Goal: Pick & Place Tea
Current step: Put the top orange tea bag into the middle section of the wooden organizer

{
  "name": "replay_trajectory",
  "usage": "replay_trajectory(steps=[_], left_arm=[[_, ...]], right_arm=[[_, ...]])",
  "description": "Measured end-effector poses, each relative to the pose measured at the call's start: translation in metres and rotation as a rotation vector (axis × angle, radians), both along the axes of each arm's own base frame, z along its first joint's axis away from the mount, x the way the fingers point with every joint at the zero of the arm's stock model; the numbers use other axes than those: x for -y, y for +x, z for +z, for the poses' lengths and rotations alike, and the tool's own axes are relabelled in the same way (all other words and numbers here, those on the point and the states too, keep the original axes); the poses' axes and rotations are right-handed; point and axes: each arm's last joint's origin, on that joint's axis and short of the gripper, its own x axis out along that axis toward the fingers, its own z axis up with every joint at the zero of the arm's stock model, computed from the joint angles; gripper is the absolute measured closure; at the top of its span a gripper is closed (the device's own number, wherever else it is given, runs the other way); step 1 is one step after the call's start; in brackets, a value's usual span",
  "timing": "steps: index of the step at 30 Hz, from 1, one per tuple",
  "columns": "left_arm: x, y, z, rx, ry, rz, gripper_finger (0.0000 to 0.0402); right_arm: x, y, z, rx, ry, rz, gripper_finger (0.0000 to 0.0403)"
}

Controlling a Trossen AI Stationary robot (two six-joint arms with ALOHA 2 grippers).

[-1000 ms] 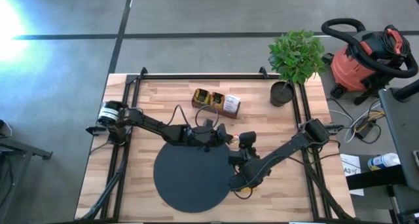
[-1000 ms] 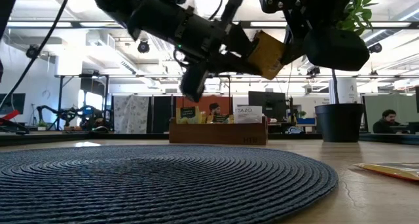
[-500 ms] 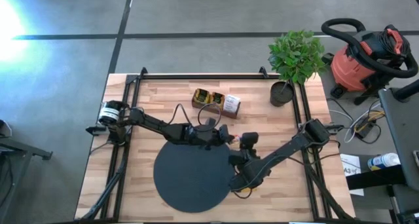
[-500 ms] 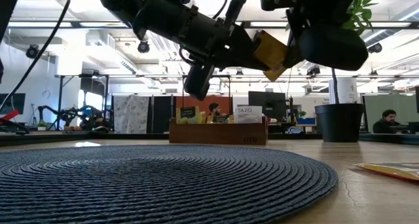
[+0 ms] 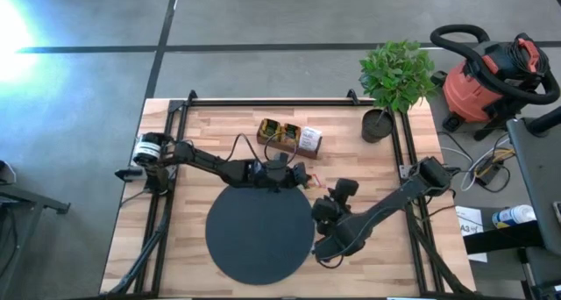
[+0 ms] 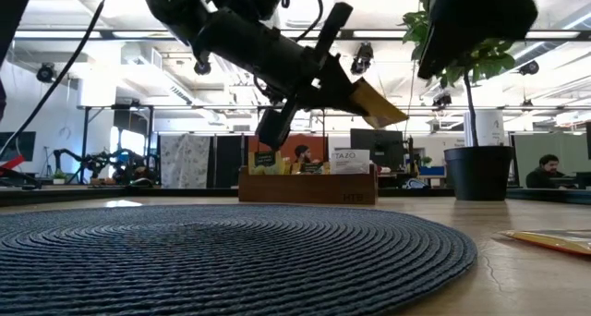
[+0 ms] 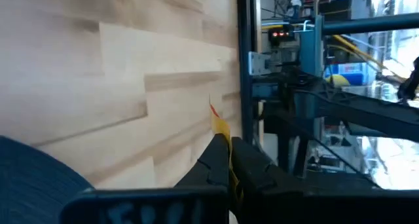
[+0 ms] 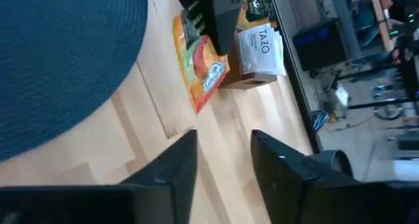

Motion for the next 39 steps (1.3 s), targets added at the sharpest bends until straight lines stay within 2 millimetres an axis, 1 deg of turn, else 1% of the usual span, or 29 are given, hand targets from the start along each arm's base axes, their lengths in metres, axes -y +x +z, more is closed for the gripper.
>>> replay_trajectory(steps=[2,4,7,9,11,15,17,19,21,22,23,26,29,32,34,36,39], left_arm=[[-0.005,0.000,0.000,-0.011,0.025,-0.007,0.0400],[-0.010,-0.002,0.005,-0.020,0.072,-0.025,0.0400],[-0.017,-0.011,0.020,-0.056,0.188,-0.084,0.0401],[-0.022,-0.020,0.036,-0.112,0.319,-0.157,0.0401],[-0.026,-0.029,0.059,-0.186,0.484,-0.252,0.0401],[-0.035,-0.043,0.105,-0.434,0.839,-0.488,0.0401],[-0.041,-0.043,0.121,-0.548,0.978,-0.590,0.0401],[-0.050,-0.041,0.136,-0.662,1.086,-0.611,0.0401],[-0.060,-0.036,0.145,-0.773,1.182,-0.624,0.0399],[-0.064,-0.034,0.148,-0.806,1.231,-0.663,0.0397],[-0.068,-0.031,0.149,-0.821,1.280,-0.724,0.0397],[-0.073,-0.019,0.138,-0.886,1.426,-0.992,0.0397],[-0.077,-0.007,0.119,-0.949,1.558,-1.246,0.0399],[-0.083,0.006,0.101,-0.972,1.652,-1.402,0.0400],[-0.089,0.014,0.089,-0.997,1.665,-1.459,0.0400],[-0.097,0.020,0.078,-1.018,1.642,-1.484,0.0400],[-0.111,0.025,0.068,-1.041,1.617,-1.490,0.0400]], right_arm=[[-0.003,-0.006,0.007,0.030,0.012,-0.003,0.0249],[-0.009,-0.013,0.011,0.056,0.026,-0.005,0.0230],[-0.018,-0.024,0.019,0.080,0.084,-0.007,0.0214],[-0.023,-0.032,0.024,0.103,0.135,-0.025,0.0210],[-0.030,-0.038,0.025,0.123,0.183,-0.050,0.0209],[-0.040,-0.047,0.024,0.137,0.227,-0.070,0.0209],[-0.041,-0.047,0.023,0.145,0.229,-0.078,0.0209],[-0.041,-0.047,0.022,0.148,0.228,-0.086,0.0209],[-0.039,-0.046,0.021,0.155,0.229,-0.095,0.0209],[-0.039,-0.045,0.021,0.155,0.229,-0.098,0.0209],[-0.038,-0.045,0.021,0.157,0.230,-0.101,0.0209],[-0.038,-0.044,0.021,0.162,0.242,-0.116,0.0209],[-0.039,-0.045,0.021,0.174,0.265,-0.150,0.0209],[-0.040,-0.046,0.020,0.187,0.287,-0.182,0.0209],[-0.041,-0.047,0.020,0.200,0.297,-0.199,0.0209],[-0.042,-0.047,0.020,0.210,0.307,-0.216,0.0209],[-0.043,-0.048,0.020,0.215,0.324,-0.235,0.0209]])
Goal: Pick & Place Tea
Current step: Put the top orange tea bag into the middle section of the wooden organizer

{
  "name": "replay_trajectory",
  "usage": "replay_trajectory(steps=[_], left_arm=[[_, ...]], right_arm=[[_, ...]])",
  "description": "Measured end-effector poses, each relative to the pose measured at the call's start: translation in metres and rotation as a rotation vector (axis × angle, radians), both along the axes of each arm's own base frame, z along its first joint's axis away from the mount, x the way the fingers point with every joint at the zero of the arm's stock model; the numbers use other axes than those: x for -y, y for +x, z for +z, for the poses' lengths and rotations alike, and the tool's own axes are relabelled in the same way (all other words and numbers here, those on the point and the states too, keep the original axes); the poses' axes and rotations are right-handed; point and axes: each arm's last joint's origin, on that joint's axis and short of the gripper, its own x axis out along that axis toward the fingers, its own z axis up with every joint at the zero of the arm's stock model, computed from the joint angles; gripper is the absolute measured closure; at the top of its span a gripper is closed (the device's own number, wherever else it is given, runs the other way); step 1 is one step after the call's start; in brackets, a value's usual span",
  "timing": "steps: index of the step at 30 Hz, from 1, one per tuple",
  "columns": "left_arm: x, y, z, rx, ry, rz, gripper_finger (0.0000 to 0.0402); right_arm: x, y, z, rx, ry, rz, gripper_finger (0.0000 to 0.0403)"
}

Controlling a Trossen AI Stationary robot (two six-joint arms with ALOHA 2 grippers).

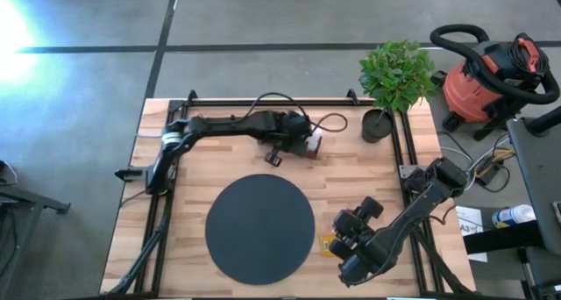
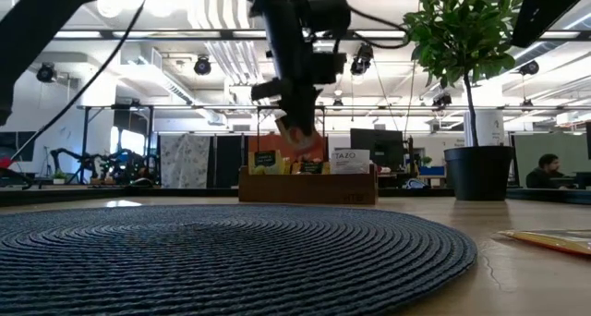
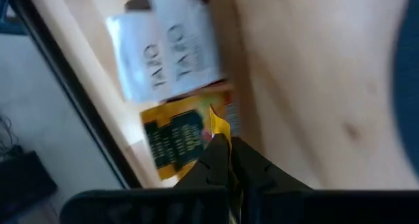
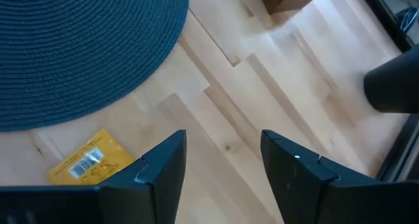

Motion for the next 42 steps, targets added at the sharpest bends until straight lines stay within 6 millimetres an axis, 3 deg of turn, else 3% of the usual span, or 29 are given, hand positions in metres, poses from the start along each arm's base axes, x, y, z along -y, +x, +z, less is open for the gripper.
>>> replay_trajectory(steps=[9,13,25,42], left_arm=[[-0.032,-0.001,-0.004,0.034,-0.035,0.042,0.0401],[-0.031,-0.001,-0.005,0.048,-0.076,0.024,0.0401],[-0.033,0.004,-0.038,-0.023,-0.095,0.005,0.0401],[-0.025,-0.003,-0.049,-0.117,-0.185,0.016,0.0401]], right_arm=[[-0.002,0.000,-0.001,0.018,0.015,-0.012,0.0209],[-0.001,-0.001,-0.003,0.014,0.009,-0.012,0.0209],[0.000,-0.002,-0.008,0.006,-0.001,-0.017,0.0209],[0.001,-0.003,-0.014,0.000,-0.007,-0.018,0.0209]])
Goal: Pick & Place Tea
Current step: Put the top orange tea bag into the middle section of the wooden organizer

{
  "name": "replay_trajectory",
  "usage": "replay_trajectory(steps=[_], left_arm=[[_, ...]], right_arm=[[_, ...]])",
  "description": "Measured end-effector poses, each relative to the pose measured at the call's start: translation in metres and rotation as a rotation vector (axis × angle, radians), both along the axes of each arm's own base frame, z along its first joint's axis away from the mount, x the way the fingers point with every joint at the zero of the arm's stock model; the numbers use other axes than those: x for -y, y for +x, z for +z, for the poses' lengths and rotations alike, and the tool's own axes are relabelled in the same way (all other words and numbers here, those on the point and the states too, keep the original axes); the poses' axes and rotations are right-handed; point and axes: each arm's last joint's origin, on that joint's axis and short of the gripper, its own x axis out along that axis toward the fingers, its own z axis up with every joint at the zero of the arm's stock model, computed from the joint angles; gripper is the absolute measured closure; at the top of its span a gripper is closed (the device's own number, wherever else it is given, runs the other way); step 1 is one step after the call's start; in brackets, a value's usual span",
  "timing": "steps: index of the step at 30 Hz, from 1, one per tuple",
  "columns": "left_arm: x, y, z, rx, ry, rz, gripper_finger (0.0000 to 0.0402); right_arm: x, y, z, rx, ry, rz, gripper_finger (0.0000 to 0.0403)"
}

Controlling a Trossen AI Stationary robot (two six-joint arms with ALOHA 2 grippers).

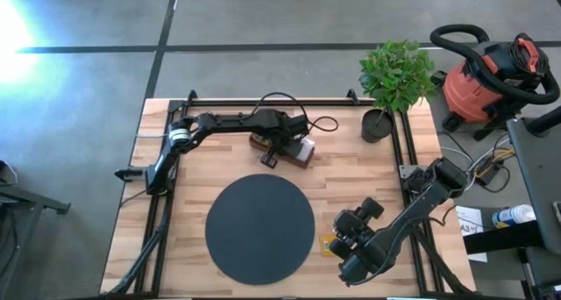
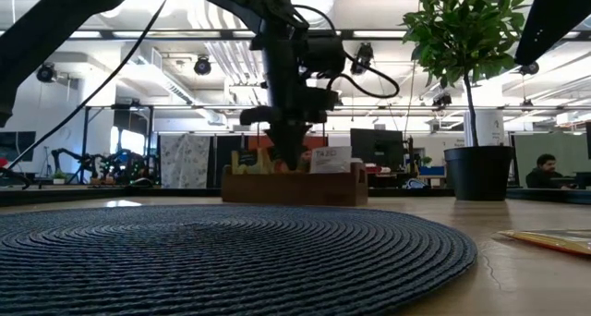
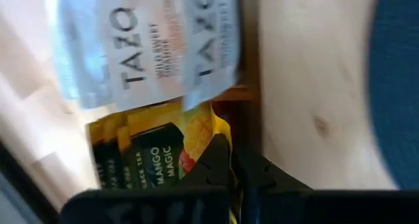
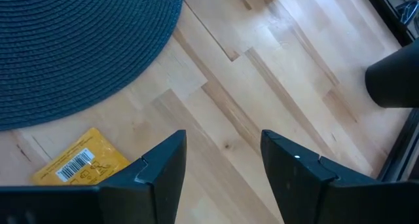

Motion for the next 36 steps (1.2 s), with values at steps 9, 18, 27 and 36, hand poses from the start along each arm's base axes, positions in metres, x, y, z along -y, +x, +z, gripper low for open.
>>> replay_trajectory(steps=[9,18,27,36], left_arm=[[-0.003,0.006,0.002,0.069,0.041,0.040,0.0382],[-0.003,0.007,0.002,0.084,0.032,0.084,0.0370],[0.003,0.011,0.004,0.095,0.120,0.074,0.0300],[0.012,0.008,0.023,0.092,0.315,0.090,0.0294]], right_arm=[[0.000,0.000,0.000,0.004,0.005,0.000,0.0209],[-0.001,0.001,0.000,0.007,0.007,0.000,0.0209],[-0.001,0.001,-0.001,0.013,0.012,0.000,0.0209],[-0.001,0.001,-0.002,0.015,0.014,0.000,0.0209]])
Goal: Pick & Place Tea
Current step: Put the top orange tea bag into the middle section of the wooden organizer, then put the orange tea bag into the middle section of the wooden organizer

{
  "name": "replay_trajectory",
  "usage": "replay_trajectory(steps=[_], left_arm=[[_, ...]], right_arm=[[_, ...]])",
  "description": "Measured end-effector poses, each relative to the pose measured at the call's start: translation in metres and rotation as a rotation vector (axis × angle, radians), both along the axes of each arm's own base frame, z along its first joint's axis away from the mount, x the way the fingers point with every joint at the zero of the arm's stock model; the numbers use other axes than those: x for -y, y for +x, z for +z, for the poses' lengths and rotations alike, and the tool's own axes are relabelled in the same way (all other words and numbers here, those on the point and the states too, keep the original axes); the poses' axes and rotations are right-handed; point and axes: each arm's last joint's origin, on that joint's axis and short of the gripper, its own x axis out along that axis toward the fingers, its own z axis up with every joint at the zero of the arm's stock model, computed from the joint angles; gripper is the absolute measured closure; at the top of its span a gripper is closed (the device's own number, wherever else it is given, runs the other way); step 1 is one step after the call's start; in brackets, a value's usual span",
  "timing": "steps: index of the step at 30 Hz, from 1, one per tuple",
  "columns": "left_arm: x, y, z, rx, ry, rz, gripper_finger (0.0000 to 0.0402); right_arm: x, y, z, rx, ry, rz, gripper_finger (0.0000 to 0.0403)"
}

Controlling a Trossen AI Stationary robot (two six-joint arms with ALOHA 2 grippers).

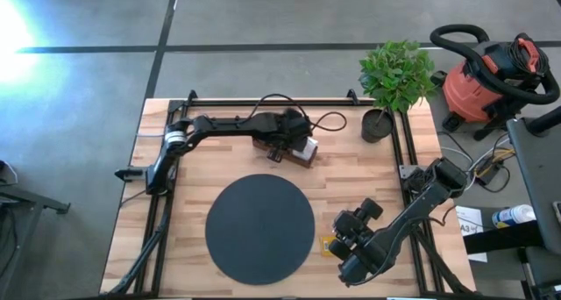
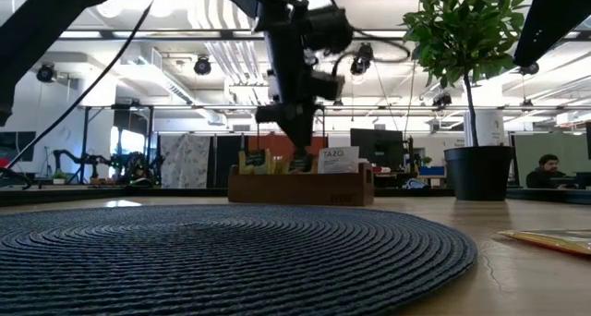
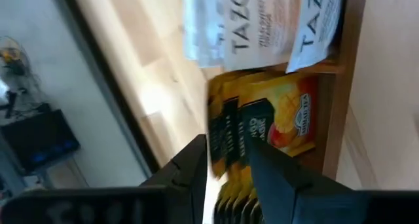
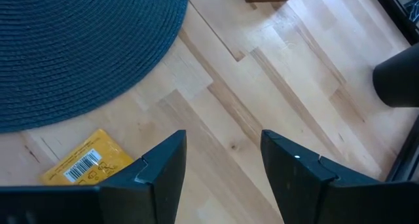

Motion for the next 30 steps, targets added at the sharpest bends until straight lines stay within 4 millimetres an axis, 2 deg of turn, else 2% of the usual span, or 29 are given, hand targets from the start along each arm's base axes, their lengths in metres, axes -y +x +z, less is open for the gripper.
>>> replay_trajectory(steps=[4,7,10,13,16,19,23,26,30], left_arm=[[0.006,-0.007,0.023,0.091,0.001,0.054,0.0294],[0.017,-0.014,0.045,0.217,-0.063,0.140,0.0294],[0.039,-0.021,0.066,0.352,-0.328,0.170,0.0294],[0.070,-0.022,0.081,0.412,-0.645,0.104,0.0294],[0.108,-0.017,0.085,0.442,-0.759,0.020,0.0294],[0.147,-0.015,0.075,0.434,-0.784,-0.080,0.0294],[0.190,-0.016,0.044,0.416,-0.823,-0.154,0.0294],[0.207,-0.019,0.021,0.433,-0.871,-0.136,0.0294],[0.215,-0.023,-0.005,0.462,-0.939,-0.054,0.0294]], right_arm=[[0.000,0.000,-0.001,-0.003,-0.002,0.000,0.0209],[0.000,0.000,-0.002,-0.009,0.006,-0.003,0.0209],[0.000,-0.001,-0.004,-0.038,0.035,-0.014,0.0209],[-0.001,-0.003,-0.009,-0.084,0.086,-0.032,0.0209],[-0.002,-0.004,-0.020,-0.124,0.161,-0.047,0.0209],[-0.006,-0.004,-0.036,-0.135,0.265,-0.046,0.0209],[-0.013,-0.001,-0.059,-0.094,0.429,-0.056,0.0211],[-0.015,-0.001,-0.072,-0.056,0.505,-0.101,0.0221],[-0.010,-0.006,-0.082,-0.033,0.519,-0.209,0.0238]])
